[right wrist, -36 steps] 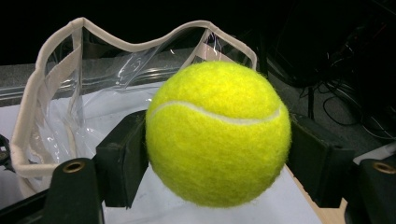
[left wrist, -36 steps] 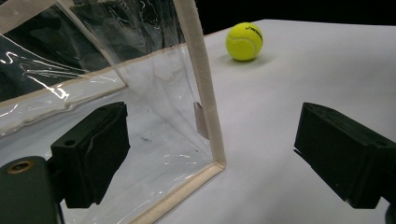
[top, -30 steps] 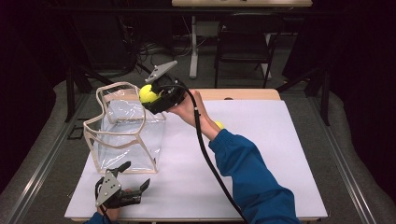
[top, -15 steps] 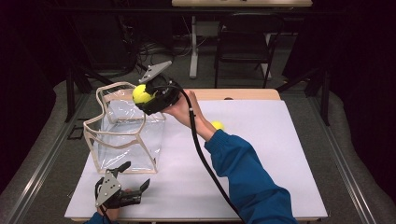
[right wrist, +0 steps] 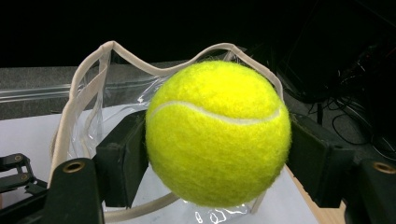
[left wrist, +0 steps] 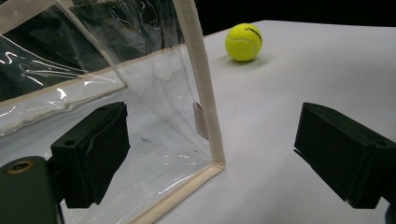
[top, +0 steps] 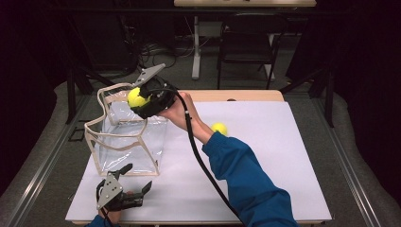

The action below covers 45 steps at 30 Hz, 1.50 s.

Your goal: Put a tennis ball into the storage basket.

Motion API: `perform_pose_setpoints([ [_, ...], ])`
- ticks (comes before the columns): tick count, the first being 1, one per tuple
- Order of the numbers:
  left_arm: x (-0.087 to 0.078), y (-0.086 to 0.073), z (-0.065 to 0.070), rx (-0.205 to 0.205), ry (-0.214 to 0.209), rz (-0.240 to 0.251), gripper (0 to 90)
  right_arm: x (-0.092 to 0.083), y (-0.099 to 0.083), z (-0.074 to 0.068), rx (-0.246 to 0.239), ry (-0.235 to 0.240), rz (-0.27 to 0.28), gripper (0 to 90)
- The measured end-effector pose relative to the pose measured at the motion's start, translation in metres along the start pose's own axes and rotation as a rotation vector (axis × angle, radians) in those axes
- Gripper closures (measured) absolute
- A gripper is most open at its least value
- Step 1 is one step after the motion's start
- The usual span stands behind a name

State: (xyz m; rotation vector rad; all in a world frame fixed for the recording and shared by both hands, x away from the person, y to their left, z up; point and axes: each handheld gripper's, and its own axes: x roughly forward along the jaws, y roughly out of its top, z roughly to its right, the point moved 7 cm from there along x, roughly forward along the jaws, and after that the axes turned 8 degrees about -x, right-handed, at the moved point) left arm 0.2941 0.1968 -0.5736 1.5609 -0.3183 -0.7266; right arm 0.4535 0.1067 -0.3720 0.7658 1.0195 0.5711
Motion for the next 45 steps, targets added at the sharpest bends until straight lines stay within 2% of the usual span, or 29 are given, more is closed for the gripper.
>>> perform_pose_setpoints([
  [30,-0.001,0.000,0.001,0.000,-0.001,0.003,10.1,0.013,0.011,-0.017,-0.031,0.033,-0.011,26.5],
  [45,-0.001,0.000,-0.001,-0.006,0.003,0.006,10.1,0.028,0.008,-0.024,-0.046,0.069,-0.078,26.5],
])
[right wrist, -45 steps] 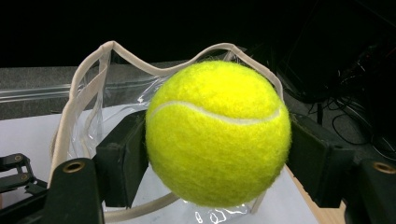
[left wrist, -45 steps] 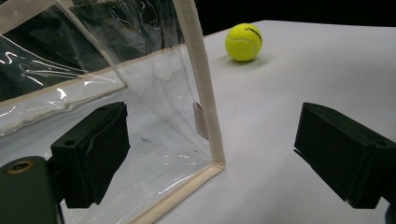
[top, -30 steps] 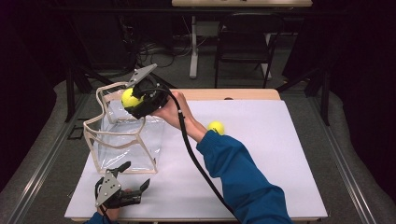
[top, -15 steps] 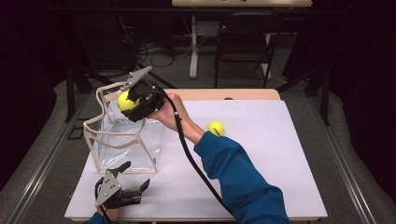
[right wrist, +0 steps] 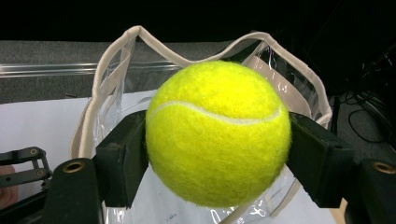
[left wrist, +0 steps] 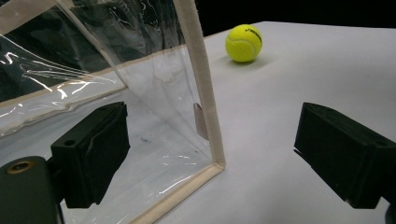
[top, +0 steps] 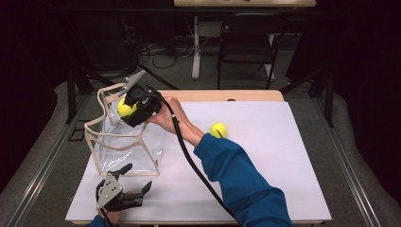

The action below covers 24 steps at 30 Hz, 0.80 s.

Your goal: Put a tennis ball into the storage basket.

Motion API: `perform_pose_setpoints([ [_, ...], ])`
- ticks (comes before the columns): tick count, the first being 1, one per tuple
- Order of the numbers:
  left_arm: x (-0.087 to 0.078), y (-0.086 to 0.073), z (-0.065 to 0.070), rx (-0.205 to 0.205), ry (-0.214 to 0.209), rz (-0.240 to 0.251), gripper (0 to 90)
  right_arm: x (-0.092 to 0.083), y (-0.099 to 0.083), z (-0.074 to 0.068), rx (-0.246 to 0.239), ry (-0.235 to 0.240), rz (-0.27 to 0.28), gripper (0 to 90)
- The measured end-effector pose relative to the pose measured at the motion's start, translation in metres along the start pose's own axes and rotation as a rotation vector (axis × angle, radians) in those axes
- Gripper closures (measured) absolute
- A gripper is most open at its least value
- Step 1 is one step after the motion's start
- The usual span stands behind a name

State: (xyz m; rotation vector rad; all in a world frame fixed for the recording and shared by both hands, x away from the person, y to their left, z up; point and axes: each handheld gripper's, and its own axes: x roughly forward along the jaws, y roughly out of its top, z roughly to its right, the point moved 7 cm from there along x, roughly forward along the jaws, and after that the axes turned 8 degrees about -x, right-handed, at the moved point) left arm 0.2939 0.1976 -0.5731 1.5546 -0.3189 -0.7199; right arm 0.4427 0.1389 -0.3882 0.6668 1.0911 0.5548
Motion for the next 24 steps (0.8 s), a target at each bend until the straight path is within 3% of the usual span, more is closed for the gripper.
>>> perform_pose_setpoints([
  [24,0.000,0.000,0.000,0.002,-0.001,-0.001,10.1,0.012,0.003,-0.005,0.007,0.037,-0.060,26.4],
])
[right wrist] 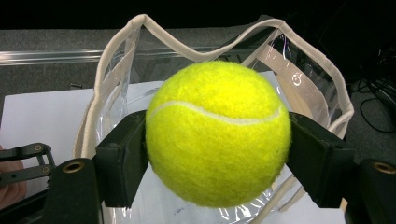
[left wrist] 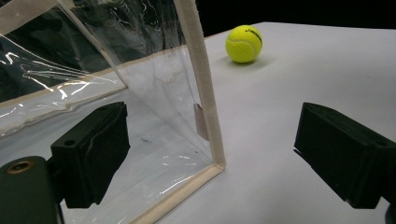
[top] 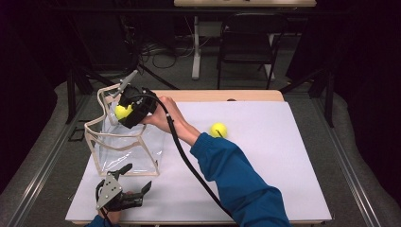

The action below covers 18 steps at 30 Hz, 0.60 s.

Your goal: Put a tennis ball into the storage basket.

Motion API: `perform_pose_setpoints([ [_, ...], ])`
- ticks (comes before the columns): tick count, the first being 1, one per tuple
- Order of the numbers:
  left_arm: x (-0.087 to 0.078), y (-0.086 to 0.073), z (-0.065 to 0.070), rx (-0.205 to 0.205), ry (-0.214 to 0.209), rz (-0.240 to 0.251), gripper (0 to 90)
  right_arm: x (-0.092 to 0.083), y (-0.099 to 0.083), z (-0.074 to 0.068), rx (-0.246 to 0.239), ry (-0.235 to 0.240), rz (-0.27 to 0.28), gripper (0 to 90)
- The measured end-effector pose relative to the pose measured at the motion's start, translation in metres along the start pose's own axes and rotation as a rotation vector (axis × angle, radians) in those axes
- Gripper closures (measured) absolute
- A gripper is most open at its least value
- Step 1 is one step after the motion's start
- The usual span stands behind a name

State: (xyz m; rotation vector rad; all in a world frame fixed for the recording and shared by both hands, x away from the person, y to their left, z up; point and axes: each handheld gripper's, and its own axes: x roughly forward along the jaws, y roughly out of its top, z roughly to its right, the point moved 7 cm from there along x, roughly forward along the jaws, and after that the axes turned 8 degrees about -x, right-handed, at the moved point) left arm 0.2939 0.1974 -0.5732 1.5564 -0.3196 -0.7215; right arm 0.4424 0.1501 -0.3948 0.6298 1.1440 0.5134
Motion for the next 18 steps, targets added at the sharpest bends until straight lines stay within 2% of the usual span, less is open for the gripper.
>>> perform_pose_setpoints([
  [5,-0.0003,0.0000,0.0001,0.002,-0.001,-0.001,10.1,0.0028,-0.0014,-0.0013,-0.001,0.008,-0.021,26.3],
  [18,-0.0007,0.0000,0.0003,-0.001,-0.003,0.001,10.1,0.0078,-0.0040,-0.0051,-0.001,0.036,-0.036,26.2],
])
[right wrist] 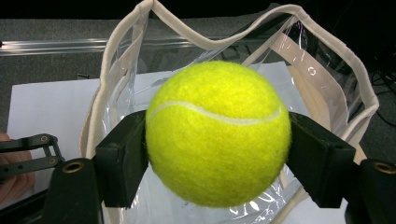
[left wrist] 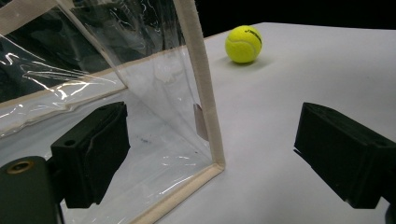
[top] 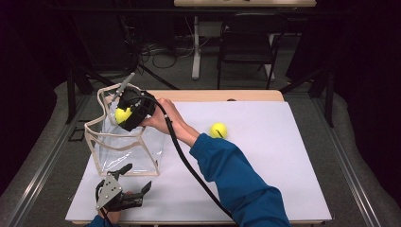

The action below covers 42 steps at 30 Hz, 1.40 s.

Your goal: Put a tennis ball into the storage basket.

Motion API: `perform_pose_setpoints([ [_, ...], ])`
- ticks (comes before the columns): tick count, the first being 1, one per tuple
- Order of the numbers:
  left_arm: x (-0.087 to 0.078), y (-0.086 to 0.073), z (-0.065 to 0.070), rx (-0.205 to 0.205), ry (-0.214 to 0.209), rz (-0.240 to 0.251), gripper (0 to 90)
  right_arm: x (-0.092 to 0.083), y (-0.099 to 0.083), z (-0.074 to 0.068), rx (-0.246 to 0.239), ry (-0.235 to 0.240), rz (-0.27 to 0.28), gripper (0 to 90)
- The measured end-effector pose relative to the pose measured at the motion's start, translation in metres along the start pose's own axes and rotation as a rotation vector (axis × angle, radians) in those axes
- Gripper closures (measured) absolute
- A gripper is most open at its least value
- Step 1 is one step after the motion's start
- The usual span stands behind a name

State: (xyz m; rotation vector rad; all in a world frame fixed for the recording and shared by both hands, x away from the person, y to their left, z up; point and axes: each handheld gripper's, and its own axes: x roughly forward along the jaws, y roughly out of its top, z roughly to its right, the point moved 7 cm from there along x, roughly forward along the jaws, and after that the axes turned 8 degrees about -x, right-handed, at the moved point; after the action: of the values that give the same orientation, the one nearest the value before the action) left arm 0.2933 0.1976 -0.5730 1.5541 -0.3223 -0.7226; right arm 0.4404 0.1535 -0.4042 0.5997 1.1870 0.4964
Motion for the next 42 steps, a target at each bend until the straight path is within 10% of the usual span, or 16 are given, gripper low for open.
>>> perform_pose_setpoints([
  [29,0.000,0.000,0.000,-0.001,0.001,0.001,10.1,0.009,-0.008,0.001,0.031,0.020,-0.051,25.3],
  [42,0.000,0.000,0.000,0.002,0.000,0.001,10.1,-0.019,-0.014,0.008,0.076,0.023,0.066,1.4],
])
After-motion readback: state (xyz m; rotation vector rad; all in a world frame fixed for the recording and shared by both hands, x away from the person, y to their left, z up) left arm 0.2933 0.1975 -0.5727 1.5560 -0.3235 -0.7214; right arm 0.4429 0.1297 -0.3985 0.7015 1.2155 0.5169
